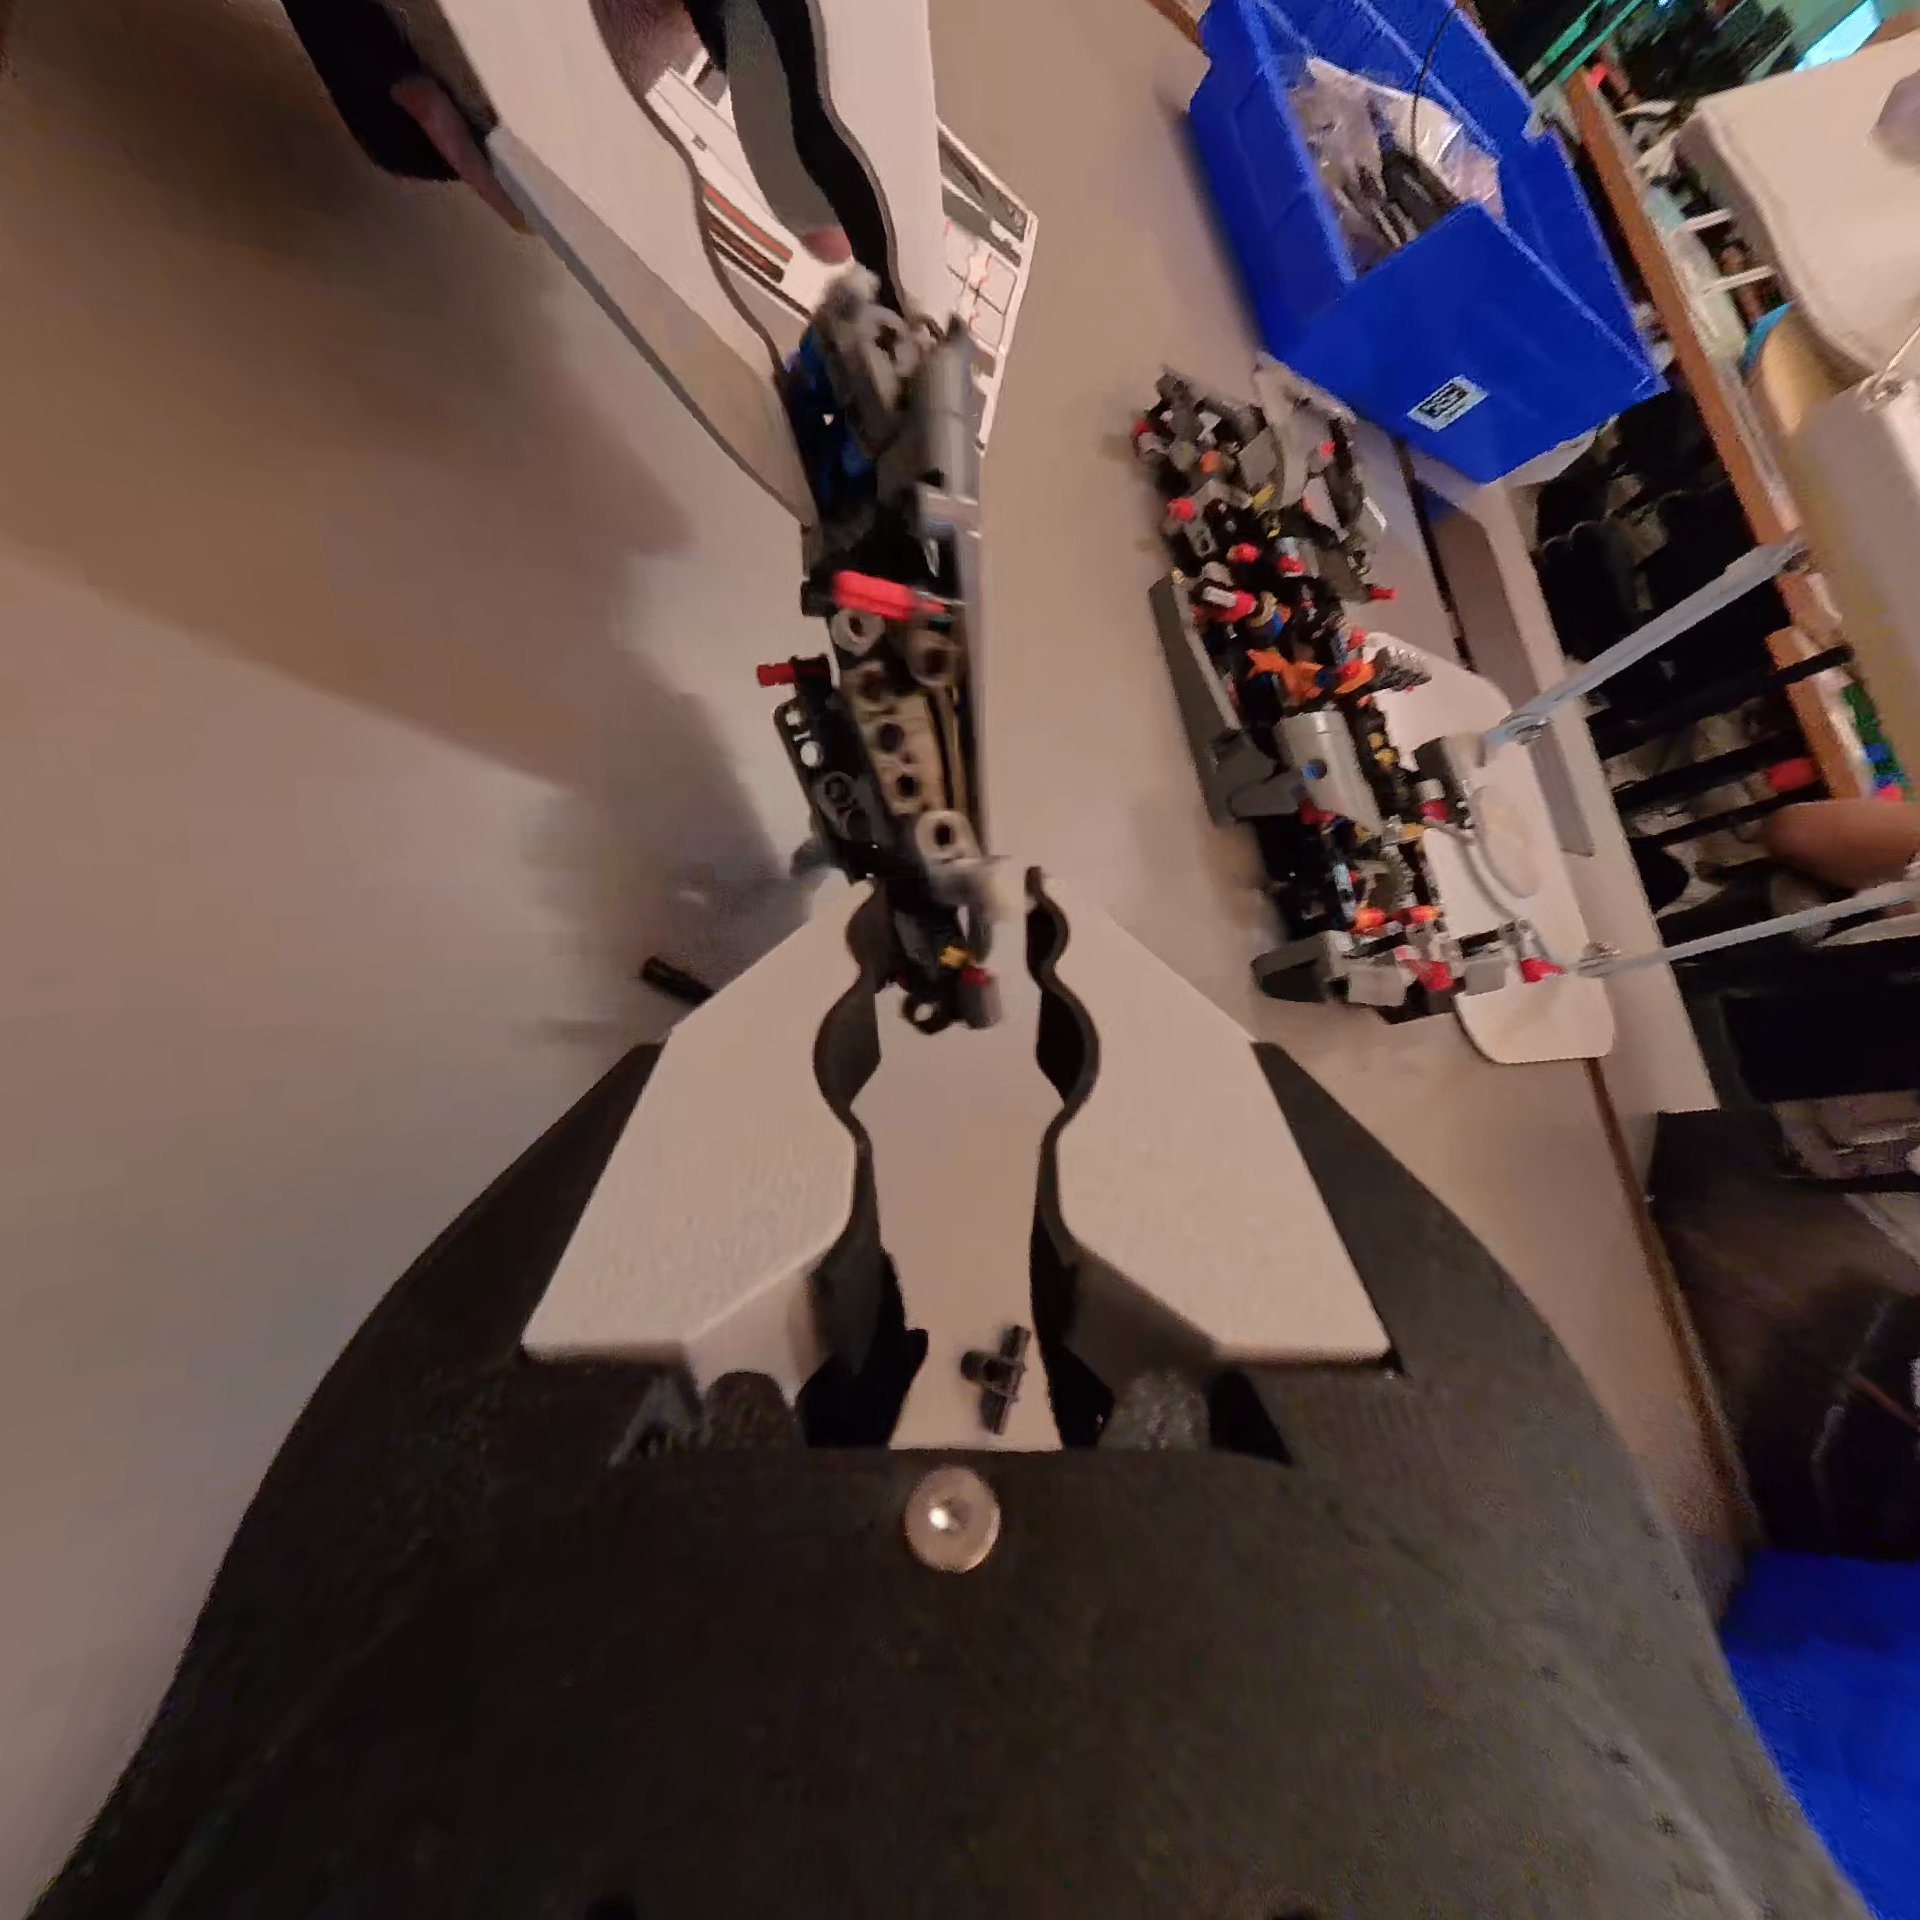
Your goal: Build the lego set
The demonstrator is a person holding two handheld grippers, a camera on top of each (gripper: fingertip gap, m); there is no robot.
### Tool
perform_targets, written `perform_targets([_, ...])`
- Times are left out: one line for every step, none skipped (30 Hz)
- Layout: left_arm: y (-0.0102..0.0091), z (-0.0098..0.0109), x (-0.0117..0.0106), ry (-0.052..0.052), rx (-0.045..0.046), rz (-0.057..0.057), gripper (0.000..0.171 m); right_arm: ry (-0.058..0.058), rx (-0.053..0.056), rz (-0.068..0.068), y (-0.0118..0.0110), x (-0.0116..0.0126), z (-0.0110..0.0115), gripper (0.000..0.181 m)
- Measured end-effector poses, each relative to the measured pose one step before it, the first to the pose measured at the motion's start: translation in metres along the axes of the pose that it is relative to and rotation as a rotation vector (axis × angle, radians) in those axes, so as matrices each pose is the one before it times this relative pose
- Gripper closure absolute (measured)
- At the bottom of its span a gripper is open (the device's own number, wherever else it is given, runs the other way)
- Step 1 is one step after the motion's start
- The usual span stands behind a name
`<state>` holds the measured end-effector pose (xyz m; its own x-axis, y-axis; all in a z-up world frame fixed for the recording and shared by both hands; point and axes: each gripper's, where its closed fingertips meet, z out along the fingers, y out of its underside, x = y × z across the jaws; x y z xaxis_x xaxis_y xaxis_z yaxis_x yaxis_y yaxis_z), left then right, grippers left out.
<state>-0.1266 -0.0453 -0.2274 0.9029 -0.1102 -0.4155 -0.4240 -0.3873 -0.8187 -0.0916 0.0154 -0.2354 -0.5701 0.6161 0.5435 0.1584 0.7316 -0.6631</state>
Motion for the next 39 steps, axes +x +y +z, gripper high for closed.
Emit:
perform_targets([-0.00016, -0.00061, 0.00168, -0.0286, -0.00324, 0.0715, 0.148, -0.0144, 0.003, 0.0145, 0.00237, -0.00266, -0.00051, 0.154])
perform_targets([-0.00013, -0.00061, 0.00273, -0.0167, -0.00528, 0.0547, 0.148, -0.0142, -0.0019, 0.0112, 0.00256, -0.00287, -0.00112, 0.152])
perform_targets([-0.00083, -0.00092, 0.00289, -0.0111, -0.00176, 0.0419, 0.149, -0.019, -0.0065, 0.0034, 0.00282, -0.00405, -0.00161, 0.151])
perform_targets([0.00016, -0.00094, 0.00236, -0.0178, -0.00854, 0.0545, 0.149, -0.0186, -0.0014, -0.004, 0.00182, -0.0045, -0.0023, 0.151])
perform_targets([0.00115, -0.00111, 0.00283, -0.0169, -0.01522, 0.0709, 0.149, -0.0202, -0.0033, 0.0038, 0.00225, -0.0043, -0.00226, 0.151])
perform_targets([-0.00054, -0.00179, 0.00292, -0.012, -0.0043, 0.0614, 0.149, -0.0236, -0.0104, 0.0185, 0.00353, -0.00396, -0.00135, 0.149])
perform_targets([-0.00208, -0.0018, 0.00397, -0.001, 0.00379, 0.0428, 0.149, -0.0272, -0.0056, 0.0173, 0.00265, -0.0045, -0.00108, 0.148])
perform_targets([-0.00179, -0.00107, 0.00437, -0.0004, -0.0001, 0.0374, 0.15, -0.02, -0.0013, 0.0015, 0.00165, -0.00423, -0.00123, 0.148])
perform_targets([-0.00109, -0.0004, 0.00417, -0.0049, -0.00258, 0.0422, 0.15, -0.0203, -0.0055, -0.0049, 0.00196, -0.0044, -0.00105, 0.15])
perform_targets([-0.00076, -0.00049, 0.00468, 0.0016, 0.00059, 0.0372, 0.149, -0.0296, -0.0037, 0.0043, 0.00119, -0.00494, -0.00091, 0.152])
perform_targets([0.00099, -0.00016, 0.00373, 0.0026, -0.00549, 0.0233, 0.149, -0.0279, 0.0037, 0.0084, -0.00008, -0.00434, -0.0013, 0.153])
perform_targets([0.00218, 0.00008, 0.00363, 0.0076, -0.00778, 0.0155, 0.149, -0.0135, -0.0004, 0.0084, 0.00054, -0.00187, -0.00101, 0.153])
perform_targets([0.00236, -0.00006, 0.00417, 0.0136, -0.0058, 0.0164, 0.149, -0.0086, -0.0063, 0.0157, 0.00105, -0.00039, -0.00056, 0.151])
perform_targets([0.0015, -0.00008, 0.00283, 0.0052, -0.00376, 0.0174, 0.149, -0.0102, -0.0087, 0.0144, 0.00098, -0.00037, -0.00044, 0.149])
perform_targets([0.00166, 0.00007, 0.00261, 0.0069, -0.00688, 0.018, 0.148, -0.0079, -0.0093, 0.0015, 0.00134, -0.00067, -0.00031, 0.15])
perform_targets([0.0025, 0.0001, 0.00236, 0.0085, -0.01099, 0.0169, 0.148, -0.0066, -0.008, -0.0065, 0.0014, -0.00095, -0.00033, 0.15])
perform_targets([0.00217, -0.0002, 0.00069, 0.0, -0.00535, 0.0122, 0.148, -0.0111, -0.0075, -0.005, 0.00165, -0.0017, -0.00047, 0.151])
perform_targets([0.00236, -0.00001, 0.00188, 0.0111, -0.00536, 0.003, 0.148, -0.01, -0.0072, 0.0033, 0.0018, -0.00112, -0.00063, 0.152])
perform_targets([0.00255, -0.00008, 0.00216, 0.0129, -0.00757, 0.0027, 0.148, -0.0067, -0.0044, 0.0097, 0.00165, -0.00029, -0.00104, 0.152])
perform_targets([0.00163, -0.00054, 0.0027, 0.0129, -0.00194, 0.0078, 0.147, -0.0057, 0.0024, 0.0101, 0.0004, -0.00026, -0.00162, 0.153])
perform_targets([0.00124, -0.00038, 0.00296, 0.0147, -0.00086, 0.0053, 0.145, -0.0045, 0.0074, 0.0088, -0.00045, -0.00023, -0.00209, 0.156])
perform_targets([0.00185, 0.00039, 0.00196, 0.0101, -0.00554, -0.0084, 0.138, -0.0001, 0.0058, 0.0108, -0.00061, 0.00047, -0.0022, 0.157])
perform_targets([0.00045, -0.00069, 0.00143, 0.0087, 0.00458, -0.0103, 0.135, 0.0009, 0.0062, 0.0106, -0.00133, 0.0008, -0.00221, 0.159])
perform_targets([-0.00117, -0.00166, 0.00289, 0.0211, 0.01506, -0.0091, 0.137, -0.0027, 0.0138, 0.0051, -0.00308, -0.00029, -0.00197, 0.161])
perform_targets([0.00036, -0.00032, 0.00029, 0.0107, 0.00285, -0.0309, 0.135, -0.0074, 0.0134, 0.0037, -0.00389, -0.00128, -0.00085, 0.162])
perform_targets([0.00174, -0.00067, -0.00047, 0.0091, -0.00559, -0.0263, 0.134, -0.0088, 0.0064, 0.004, -0.00364, -0.00148, 0.00035, 0.163])
perform_targets([0.0019, -0.00171, -0.00096, 0.0062, -0.00411, -0.0105, 0.132, -0.0094, 0.0074, -0.0021, -0.00381, -0.00162, 0.00106, 0.164])
perform_targets([0.00183, -0.00176, -0.00055, 0.0111, -0.00397, -0.0195, 0.129, -0.0104, 0.0141, -0.0066, -0.00482, -0.00164, 0.00141, 0.165])
perform_targets([0.00212, -0.00147, 0.00027, 0.0156, -0.00687, -0.0236, 0.128, -0.0163, 0.0152, -0.0001, -0.00511, -0.0017, 0.00175, 0.165])
perform_targets([0.00158, -0.00181, 0.00086, 0.018, -0.00429, -0.0214, 0.128, -0.0219, 0.0137, 0.0053, -0.00497, -0.00182, 0.00254, 0.165])
perform_targets([0.00065, -0.0015, 0.00187, 0.0245, -0.00358, -0.0346, 0.127, -0.0215, 0.0124, -0.0002, -0.00475, -0.00181, 0.00293, 0.166])
perform_targets([0.00022, -0.00132, 0.00037, 0.0094, -0.00233, -0.0321, 0.126, -0.0199, 0.0108, -0.0044, -0.00425, -0.00166, 0.00322, 0.168])
perform_targets([-0.00116, -0.00242, -0.00066, -0.0004, 0.01128, -0.0263, 0.126, -0.0238, 0.0034, 0.0014, -0.00309, -0.00172, 0.00376, 0.169])
perform_targets([-0.00042, -0.00279, 0.00095, 0.0176, 0.00784, -0.0404, 0.126, -0.0201, -0.0129, 0.0049, -0.00032, -0.00066, 0.00388, 0.167])
perform_targets([-0.00034, -0.00278, 0.0002, 0.0159, 0.004, -0.0489, 0.125, -0.0071, -0.0269, 0.0008, 0.00261, 0.00138, 0.00325, 0.166])
perform_targets([-0.00231, -0.00301, 0.00218, 0.0284, 0.01309, -0.0426, 0.125, -0.0014, -0.0218, 0.005, 0.00312, 0.00237, 0.00203, 0.163])
perform_targets([-0.00248, -0.00209, 0.00337, 0.0375, 0.01037, -0.0452, 0.124, -0.0049, -0.0099, 0.0182, 0.00188, 0.00229, 0.00098, 0.158])
perform_targets([-0.00246, -0.0006, 0.00154, 0.0226, 0.00497, -0.0415, 0.119, -0.0031, -0.0015, 0.0223, 0.0008, 0.0022, -0.0004, 0.153])
perform_targets([-0.00359, 0.00001, 0.00044, 0.0037, 0.00851, -0.0178, 0.117, 0.0023, 0.0025, 0.0164, 0.00079, 0.00203, -0.00165, 0.151])
